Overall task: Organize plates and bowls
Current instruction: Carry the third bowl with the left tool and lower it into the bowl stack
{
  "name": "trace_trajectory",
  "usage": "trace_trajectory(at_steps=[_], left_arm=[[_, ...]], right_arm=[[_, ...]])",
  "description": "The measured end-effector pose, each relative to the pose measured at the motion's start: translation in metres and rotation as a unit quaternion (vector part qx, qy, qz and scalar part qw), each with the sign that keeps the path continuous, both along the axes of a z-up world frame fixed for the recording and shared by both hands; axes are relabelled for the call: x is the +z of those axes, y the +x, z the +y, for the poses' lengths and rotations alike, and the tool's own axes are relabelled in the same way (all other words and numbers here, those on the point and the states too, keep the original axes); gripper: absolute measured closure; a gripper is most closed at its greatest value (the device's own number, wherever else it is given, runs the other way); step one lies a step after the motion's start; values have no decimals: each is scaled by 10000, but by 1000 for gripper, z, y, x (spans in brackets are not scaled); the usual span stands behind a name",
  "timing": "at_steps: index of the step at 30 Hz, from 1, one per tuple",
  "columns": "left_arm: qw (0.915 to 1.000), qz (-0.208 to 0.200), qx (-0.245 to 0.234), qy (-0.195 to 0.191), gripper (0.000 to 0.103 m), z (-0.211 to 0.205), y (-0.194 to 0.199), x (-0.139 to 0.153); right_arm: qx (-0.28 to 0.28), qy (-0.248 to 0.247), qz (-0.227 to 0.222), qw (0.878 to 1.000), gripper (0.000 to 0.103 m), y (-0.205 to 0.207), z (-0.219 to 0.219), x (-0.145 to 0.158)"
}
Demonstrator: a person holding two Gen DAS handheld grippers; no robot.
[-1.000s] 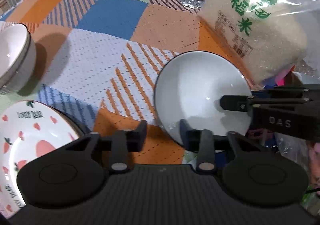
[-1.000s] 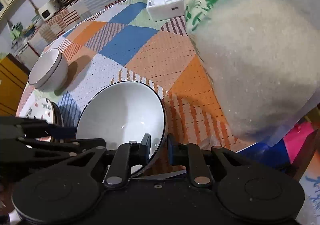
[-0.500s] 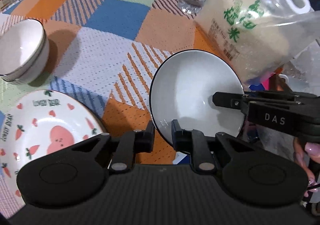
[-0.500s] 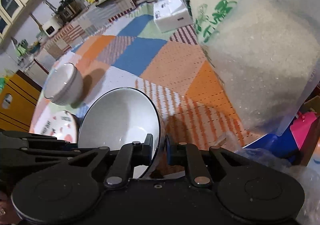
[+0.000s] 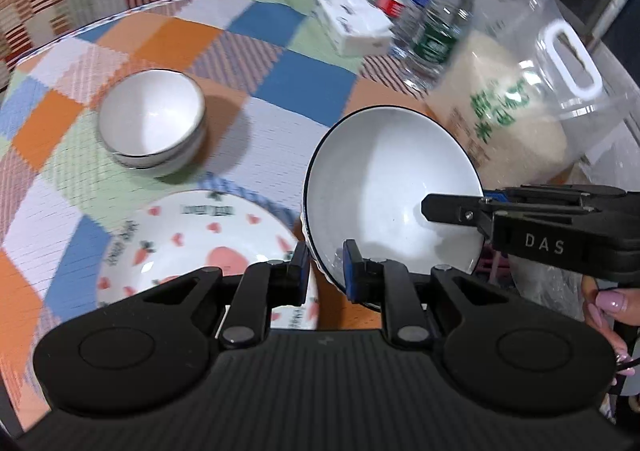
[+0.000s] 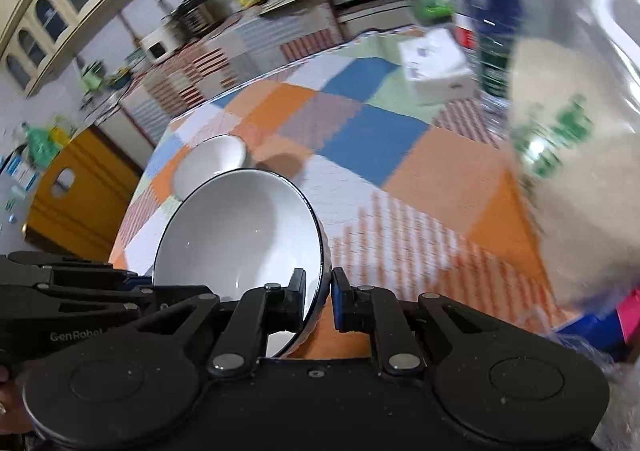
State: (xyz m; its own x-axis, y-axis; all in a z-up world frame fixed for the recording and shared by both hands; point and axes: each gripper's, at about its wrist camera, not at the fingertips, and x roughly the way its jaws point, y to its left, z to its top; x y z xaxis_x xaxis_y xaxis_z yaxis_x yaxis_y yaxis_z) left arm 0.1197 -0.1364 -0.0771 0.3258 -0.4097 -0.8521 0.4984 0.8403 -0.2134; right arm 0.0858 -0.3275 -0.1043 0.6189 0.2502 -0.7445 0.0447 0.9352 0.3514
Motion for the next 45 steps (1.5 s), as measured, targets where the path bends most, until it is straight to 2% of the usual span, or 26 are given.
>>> trace_trajectory(at_steps=[5,9,15,18,23,27,30,35,38,42,45], left_arm=[[9994,-106,323,58,87,27,21,22],[9984,-252,364,361,87,41,42,33],[9960,-400,642,468,87,67,75,39],[9951,-448,704,522,87,78,94,33],[9918,-520,1128,286,87,98,128,11],[9895,-631,1176,547,87,97,147,-11],[9893,-598,1205,571,87,96,159,-25],[9902,-337,1168,695,87,89,174,-42],[9898,-217,1289,568,87,88,176,-49],[9882,-251,1348,677,87,86,177,-55],[9884,-360,1287,725,85,83,175,-54]], right_arm=[[297,-97,66,9995,86,25,29,13],[342,155,206,9991,86,55,45,17],[594,257,142,9978,87,98,70,27],[756,295,149,9966,87,124,82,26],[929,217,123,9954,87,158,99,11],[1058,-55,69,9944,87,179,114,-3],[1123,-360,-30,9930,87,191,122,-10],[1068,-626,39,9923,87,203,125,-23],[984,-940,-124,9906,88,200,129,-25],[902,-818,-71,9925,88,203,125,-34],[1037,-1233,-231,9867,87,200,133,-39]])
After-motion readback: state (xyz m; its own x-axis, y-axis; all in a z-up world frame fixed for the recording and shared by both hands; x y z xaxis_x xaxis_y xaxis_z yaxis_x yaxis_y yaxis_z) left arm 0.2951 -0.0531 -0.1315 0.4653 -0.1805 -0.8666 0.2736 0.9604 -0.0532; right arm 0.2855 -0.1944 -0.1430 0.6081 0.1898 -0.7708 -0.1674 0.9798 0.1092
